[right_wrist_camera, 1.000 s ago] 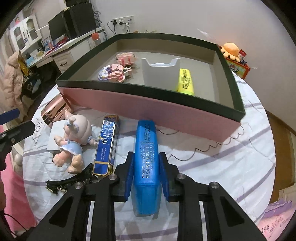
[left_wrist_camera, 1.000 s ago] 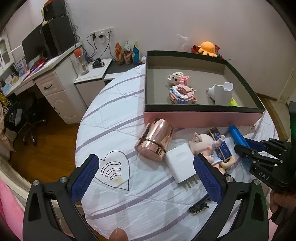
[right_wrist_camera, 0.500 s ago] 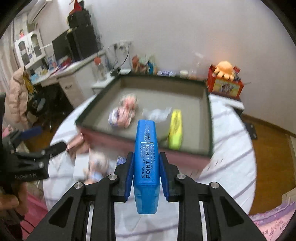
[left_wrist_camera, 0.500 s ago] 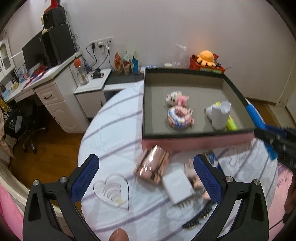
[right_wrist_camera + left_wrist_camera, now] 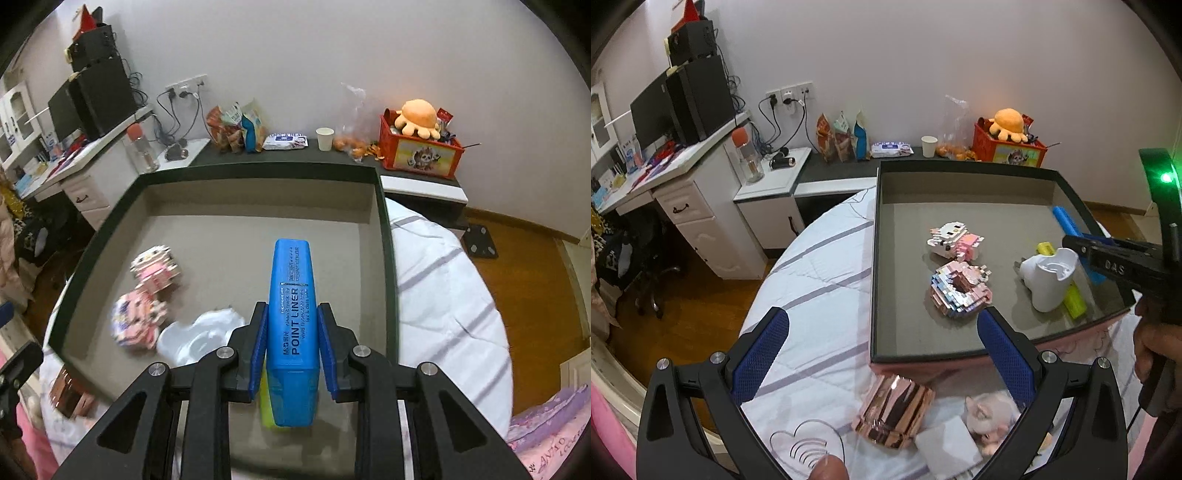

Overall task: Organize rigid objects
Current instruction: 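Carry the blue highlighter into the pink box and open the right gripper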

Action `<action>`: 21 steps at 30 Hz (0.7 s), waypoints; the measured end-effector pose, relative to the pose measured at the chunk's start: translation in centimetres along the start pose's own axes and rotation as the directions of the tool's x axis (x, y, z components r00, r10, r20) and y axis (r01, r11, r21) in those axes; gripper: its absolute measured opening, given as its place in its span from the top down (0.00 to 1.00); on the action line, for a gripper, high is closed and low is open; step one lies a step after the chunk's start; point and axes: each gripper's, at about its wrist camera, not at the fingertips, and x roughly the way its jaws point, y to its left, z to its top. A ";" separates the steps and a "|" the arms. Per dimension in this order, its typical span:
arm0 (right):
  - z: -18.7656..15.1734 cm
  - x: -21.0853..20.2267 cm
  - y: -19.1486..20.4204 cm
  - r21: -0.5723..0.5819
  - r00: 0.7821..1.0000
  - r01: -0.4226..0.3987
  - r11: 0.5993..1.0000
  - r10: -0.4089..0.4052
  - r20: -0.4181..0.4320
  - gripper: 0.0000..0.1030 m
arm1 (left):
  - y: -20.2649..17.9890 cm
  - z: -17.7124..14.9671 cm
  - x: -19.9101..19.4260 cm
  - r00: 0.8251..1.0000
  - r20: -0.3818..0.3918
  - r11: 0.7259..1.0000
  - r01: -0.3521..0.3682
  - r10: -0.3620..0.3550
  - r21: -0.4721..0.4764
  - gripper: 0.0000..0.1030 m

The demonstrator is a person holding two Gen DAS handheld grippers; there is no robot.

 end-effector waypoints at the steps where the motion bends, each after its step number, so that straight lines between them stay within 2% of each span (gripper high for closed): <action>1: 0.3 0.6 0.0 0.001 1.000 0.003 1.000 -0.003 -0.003 0.74 | 0.1 0.1 0.5 1.000 -0.007 1.000 0.000 0.000 -0.003 0.00; 7: 2.5 3.4 0.0 0.007 0.999 0.028 1.000 -0.028 -0.036 0.74 | 0.3 0.4 1.7 1.000 -0.020 1.000 0.000 0.000 -0.011 0.00; 10: 3.0 4.2 0.6 -0.031 0.993 0.081 0.996 -0.083 -0.082 0.74 | 0.3 0.3 1.8 1.000 -0.021 1.000 0.003 -0.003 -0.011 0.00; 13: 2.9 4.2 0.7 -0.040 0.991 0.102 0.994 -0.106 -0.088 0.72 | 0.4 0.1 1.6 1.000 -0.021 1.000 0.007 -0.008 -0.011 0.00; 15: 2.8 4.0 0.5 -0.026 0.991 0.104 0.994 -0.106 -0.079 0.52 | 0.4 0.1 1.5 1.000 -0.020 1.000 0.008 -0.008 -0.010 0.00; 18: 2.8 3.2 0.4 -0.008 0.994 0.099 0.995 -0.099 -0.051 0.40 | 0.4 -0.2 0.9 1.000 -0.012 1.000 0.006 -0.006 -0.009 0.00; 21: 2.5 1.9 0.5 -0.003 0.996 0.091 0.996 -0.091 -0.017 0.34 | 0.5 -0.5 0.2 1.000 -0.003 1.000 0.009 -0.009 -0.015 0.00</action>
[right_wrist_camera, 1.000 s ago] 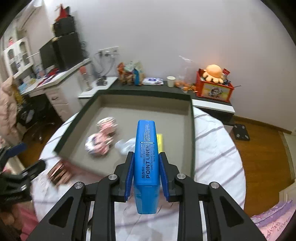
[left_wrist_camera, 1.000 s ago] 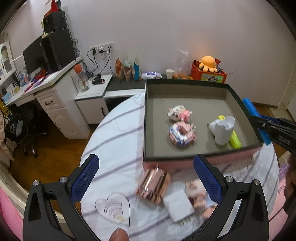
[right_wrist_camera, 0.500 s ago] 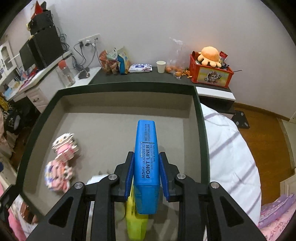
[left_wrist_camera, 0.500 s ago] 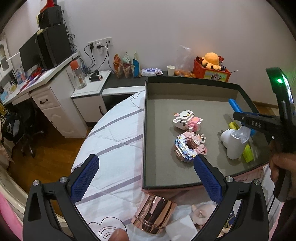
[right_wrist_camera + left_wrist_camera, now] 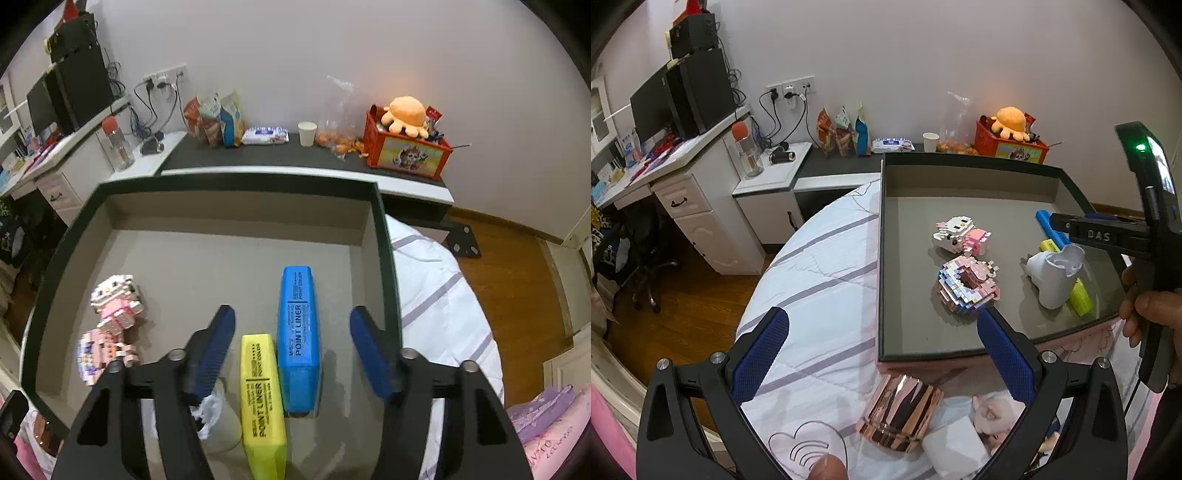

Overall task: Organize rigid objects
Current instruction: 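Carry the blue highlighter into the pink box and open the right gripper, then move the left gripper down toward the black hair clip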

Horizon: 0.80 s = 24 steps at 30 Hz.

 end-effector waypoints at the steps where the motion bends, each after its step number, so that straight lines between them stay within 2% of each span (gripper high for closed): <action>1: -0.2 -0.7 0.0 0.005 1.000 -0.011 1.000 0.011 0.014 0.33 | 0.1 -0.2 -0.4 1.000 0.006 1.000 0.000 0.000 -0.002 0.00; 5: -1.7 -4.4 0.0 0.027 0.995 -0.055 0.998 0.053 0.081 0.24 | 0.5 -1.5 -1.9 1.000 0.023 1.000 0.004 -0.004 -0.003 0.00; 10: -5.3 -8.4 -0.1 0.053 0.985 -0.133 0.990 0.127 0.115 0.22 | 1.1 -4.3 -3.3 1.000 0.011 1.000 0.023 -0.023 -0.015 0.00; 19: -12.8 -12.0 1.1 0.050 0.978 -0.196 0.979 0.192 0.082 0.20 | 0.4 -9.0 -5.4 1.000 -0.016 1.000 0.004 -0.004 0.026 0.00; 24: -16.0 -12.4 1.9 0.037 0.977 -0.212 0.977 0.210 0.041 0.20 | -0.5 -10.8 -6.0 0.999 -0.036 0.999 0.030 -0.028 0.038 0.00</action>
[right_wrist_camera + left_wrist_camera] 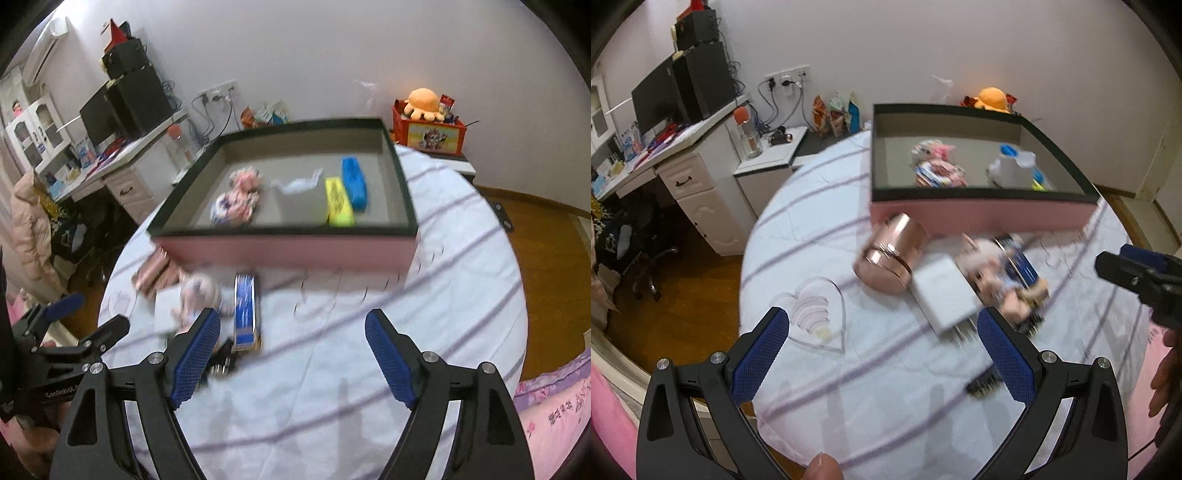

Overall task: Organize rigid objects
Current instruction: 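Move the left gripper down toward the black hair clip, then grasp the black hair clip with the left gripper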

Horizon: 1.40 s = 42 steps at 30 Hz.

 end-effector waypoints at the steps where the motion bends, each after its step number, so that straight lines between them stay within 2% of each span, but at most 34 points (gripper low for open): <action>1: -0.3 0.1 0.0 0.000 1.000 -0.001 1.000 0.001 -0.007 0.20 | -0.3 -0.4 0.0 1.000 -0.003 1.000 0.006 -0.006 0.007 0.00; 6: -1.3 -0.4 -0.3 0.018 1.000 0.005 1.000 -0.005 -0.012 0.20 | -2.3 -1.3 0.4 0.998 -0.021 0.998 0.058 -0.057 0.039 0.00; 16: -1.7 -1.4 -2.5 0.060 0.999 0.045 0.997 -0.045 0.005 0.20 | -6.5 -1.9 3.2 0.984 -0.109 0.982 0.151 -0.139 0.116 0.01; 17: -1.7 -1.4 -2.7 0.064 0.999 0.048 0.997 -0.048 0.004 0.20 | -6.7 -1.9 3.5 0.983 -0.118 0.981 0.155 -0.141 0.118 0.08; 18: -1.7 -1.3 -2.9 0.068 0.999 0.051 0.996 -0.051 0.002 0.20 | -7.0 -2.1 4.2 0.979 -0.149 0.981 0.159 -0.141 0.115 0.20; 19: -1.7 -1.3 -3.0 0.070 0.999 0.051 0.996 -0.051 0.001 0.20 | -7.1 -2.1 4.8 0.976 -0.168 0.981 0.155 -0.135 0.112 0.22; 22: -1.8 -1.2 -3.2 0.073 0.999 0.054 0.996 -0.054 -0.001 0.20 | -7.3 -2.1 4.6 0.981 -0.145 0.981 0.147 -0.129 0.125 0.24; 23: -1.8 -1.3 -3.2 0.072 0.998 0.055 0.996 -0.055 0.000 0.20 | -7.2 -2.0 4.6 0.981 -0.142 0.982 0.146 -0.129 0.121 0.28; 25: -1.7 -1.3 -3.2 0.071 0.998 0.056 0.996 -0.056 0.001 0.20 | -7.1 -2.0 4.5 0.980 -0.135 0.979 0.162 -0.145 0.125 0.40; 27: -1.7 -1.3 -3.1 0.071 0.998 0.056 0.996 -0.056 0.003 0.20 | -7.1 -2.0 4.1 0.979 -0.132 0.974 0.176 -0.157 0.143 0.64; 29: -1.7 -1.3 -3.0 0.070 0.999 0.054 0.996 -0.055 0.004 0.20 | -7.0 -2.1 3.9 0.973 -0.135 0.968 0.206 -0.187 0.140 0.71; 35: -1.8 -1.5 -2.6 0.057 0.999 0.048 0.997 -0.048 0.008 0.20 | -5.9 -2.4 3.0 0.955 -0.155 0.957 0.270 -0.252 0.107 0.80; 42: -1.9 -1.7 -2.6 0.062 0.999 0.046 0.997 -0.047 0.013 0.20 | -5.4 -2.8 0.6 0.952 -0.139 0.952 0.288 -0.273 0.102 0.81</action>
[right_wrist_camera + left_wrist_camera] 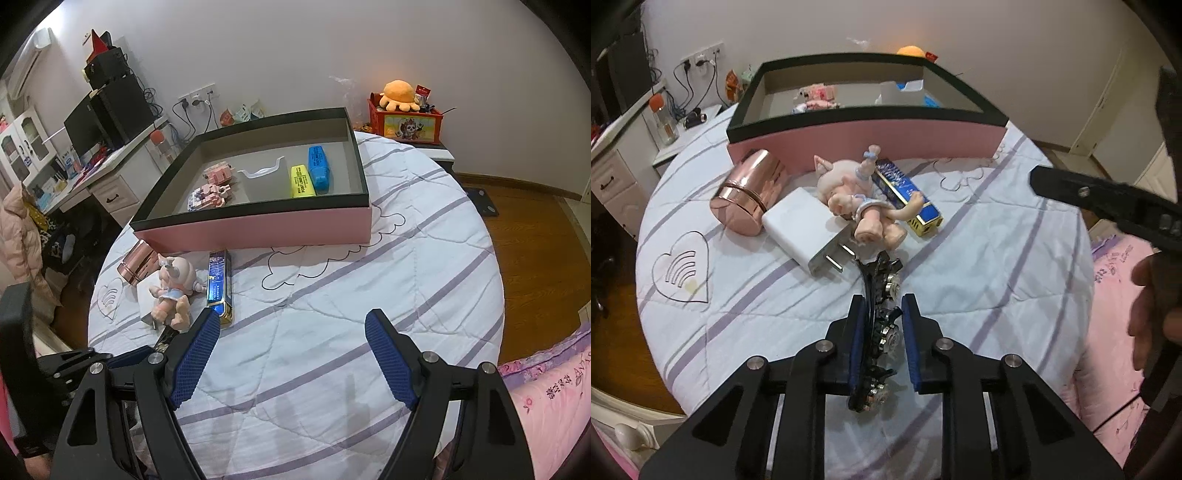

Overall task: Organize rigid objects
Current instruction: 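Carry the black hair clip into the box and release it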

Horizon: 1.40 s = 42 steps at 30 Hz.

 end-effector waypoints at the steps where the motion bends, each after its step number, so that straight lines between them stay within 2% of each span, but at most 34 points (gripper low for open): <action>1: 0.0 0.0 0.0 -0.001 1.000 -0.001 1.000 0.001 0.000 0.20 | 0.0 0.2 -0.2 1.000 0.006 1.000 0.000 0.000 -0.001 0.81; 12: 0.3 -0.1 0.6 -0.012 1.000 -0.010 1.000 0.010 0.007 0.20 | 1.0 2.2 -4.1 0.992 0.124 0.999 -0.020 0.025 -0.036 0.81; 17: 1.2 0.2 0.8 -0.016 1.000 -0.012 1.000 0.012 0.013 0.20 | 1.9 5.8 -4.9 0.980 0.192 0.998 -0.045 0.054 -0.048 0.81; 22: 3.0 0.9 1.2 -0.033 1.000 -0.017 0.999 0.018 0.023 0.20 | 3.1 9.8 -3.9 0.971 0.223 0.995 -0.077 0.089 -0.061 0.81; 32: 8.2 4.0 1.1 -0.043 0.999 -0.022 0.999 0.023 0.031 0.20 | 7.2 16.7 2.8 0.971 0.174 0.983 -0.150 0.166 -0.101 0.81; 42: 11.5 7.9 1.2 -0.057 0.999 -0.040 0.998 0.041 0.007 0.20 | 9.5 18.8 8.7 0.975 0.051 0.969 -0.210 0.218 -0.130 0.80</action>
